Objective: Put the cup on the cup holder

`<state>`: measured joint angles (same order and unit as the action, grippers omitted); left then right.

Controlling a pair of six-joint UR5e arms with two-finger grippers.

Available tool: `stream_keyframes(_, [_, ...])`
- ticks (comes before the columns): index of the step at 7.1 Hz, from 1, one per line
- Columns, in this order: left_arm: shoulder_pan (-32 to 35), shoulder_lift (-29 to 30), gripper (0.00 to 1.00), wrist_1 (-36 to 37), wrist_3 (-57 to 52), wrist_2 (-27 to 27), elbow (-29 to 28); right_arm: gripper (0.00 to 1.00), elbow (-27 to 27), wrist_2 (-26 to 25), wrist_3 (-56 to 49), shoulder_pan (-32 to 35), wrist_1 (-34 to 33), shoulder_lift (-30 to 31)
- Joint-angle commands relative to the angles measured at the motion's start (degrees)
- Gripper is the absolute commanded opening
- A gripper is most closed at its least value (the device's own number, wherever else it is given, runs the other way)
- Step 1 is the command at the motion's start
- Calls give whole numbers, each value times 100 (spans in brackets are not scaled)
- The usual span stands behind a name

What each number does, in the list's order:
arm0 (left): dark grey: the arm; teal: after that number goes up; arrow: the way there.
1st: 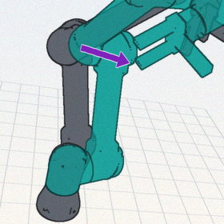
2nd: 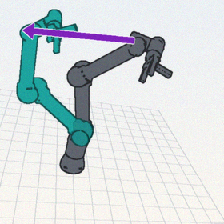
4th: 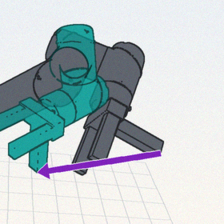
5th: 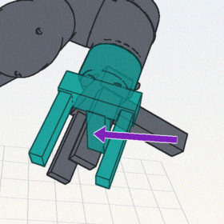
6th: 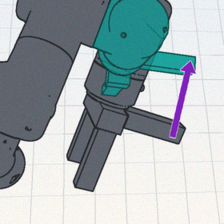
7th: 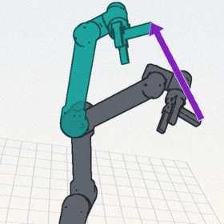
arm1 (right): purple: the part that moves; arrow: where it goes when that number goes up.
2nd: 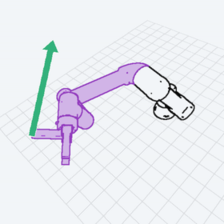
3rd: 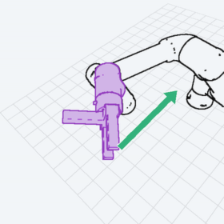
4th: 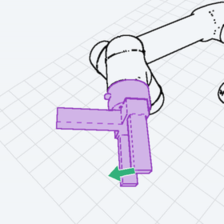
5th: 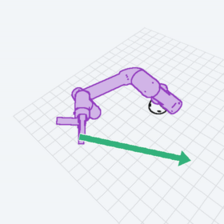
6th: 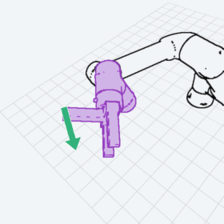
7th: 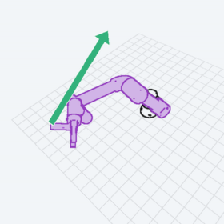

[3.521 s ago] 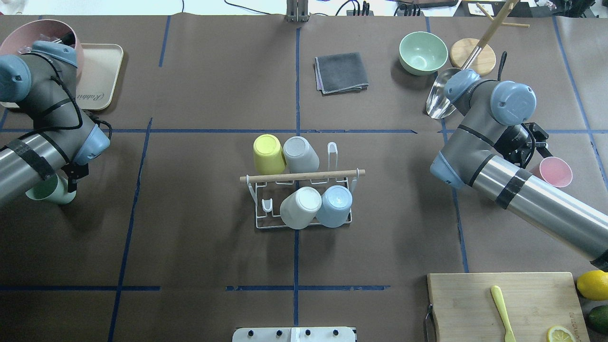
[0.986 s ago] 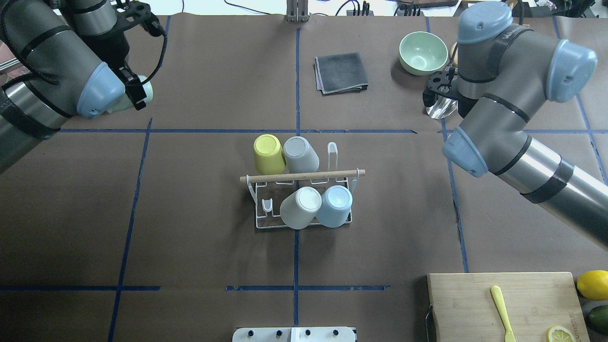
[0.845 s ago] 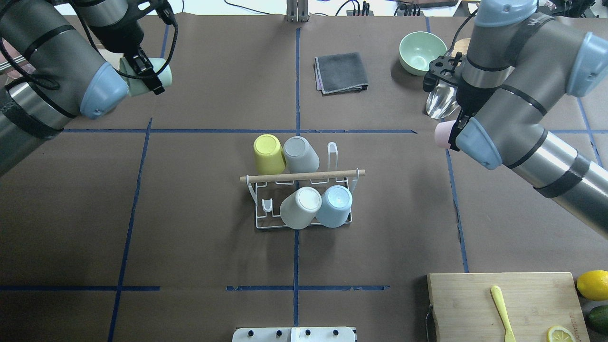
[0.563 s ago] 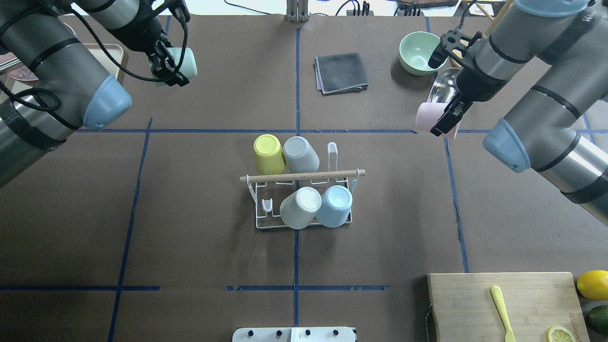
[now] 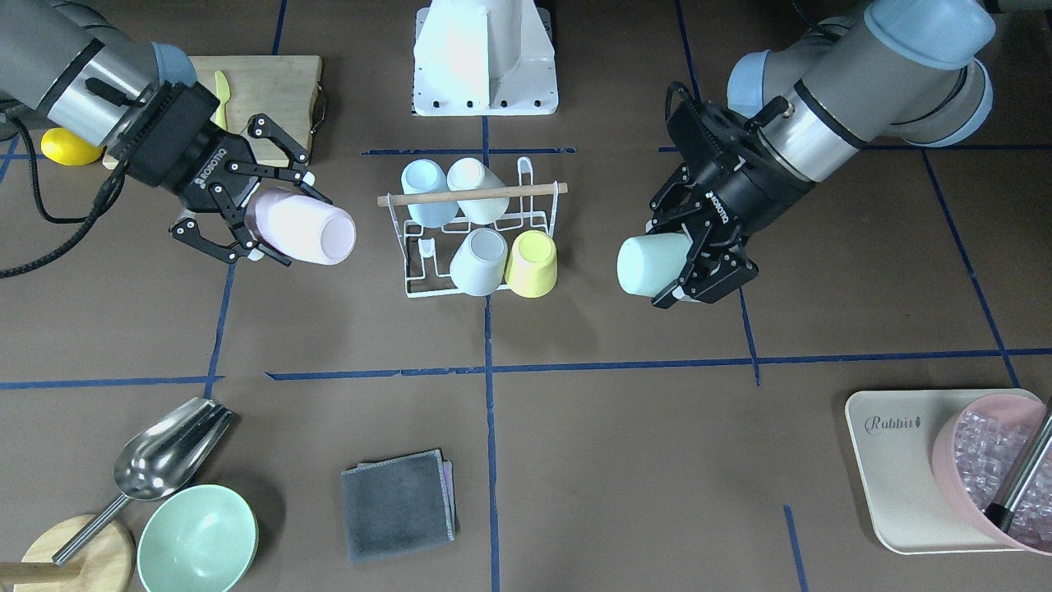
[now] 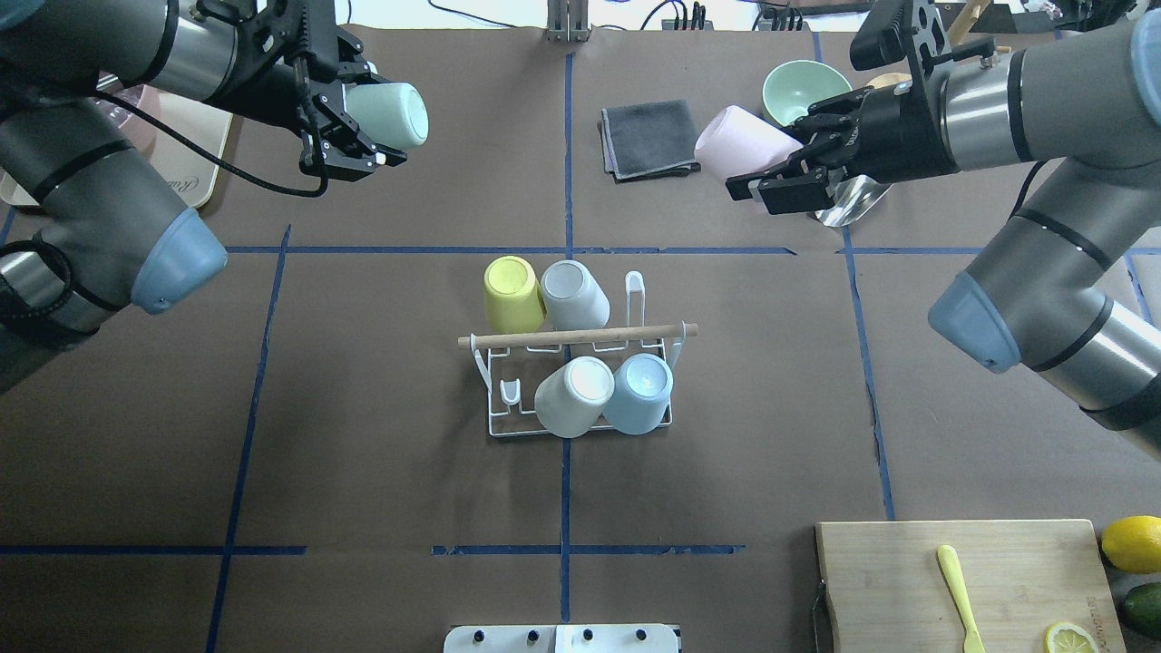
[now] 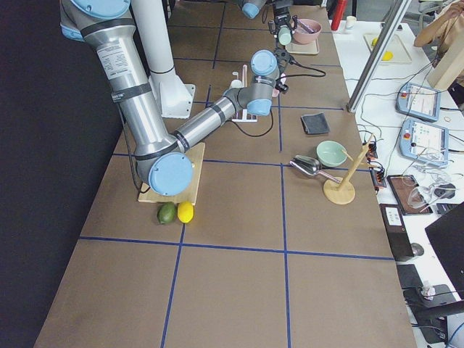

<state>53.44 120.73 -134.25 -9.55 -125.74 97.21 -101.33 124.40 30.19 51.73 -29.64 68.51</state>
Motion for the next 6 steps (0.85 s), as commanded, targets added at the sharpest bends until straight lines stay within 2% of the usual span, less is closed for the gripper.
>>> stream_keyframes(1, [-481,-435,0,-1145,742,967,654,4,490,-1297,171,-756,2182,-4])
stream_keyframes(2, [-884,-793,0,-1156,779,1468,1216,4,474,-2008,172,-1274,2443,-13])
stream_keyframes(3, [-1080,-875,0,-1382,893,1839,1352,4,474,-2694,111,-1749,2663,-13])
stream_keyframes(4, [-1464,-1068,0,-1837,903,2304,1370,4,683,-2814,-107,-1824,2944,-4])
stream_keyframes(6, [-2500,-1113,0,-2751,929,3646,1353,5,1262,-3114,-382,-1894,3270,-100])
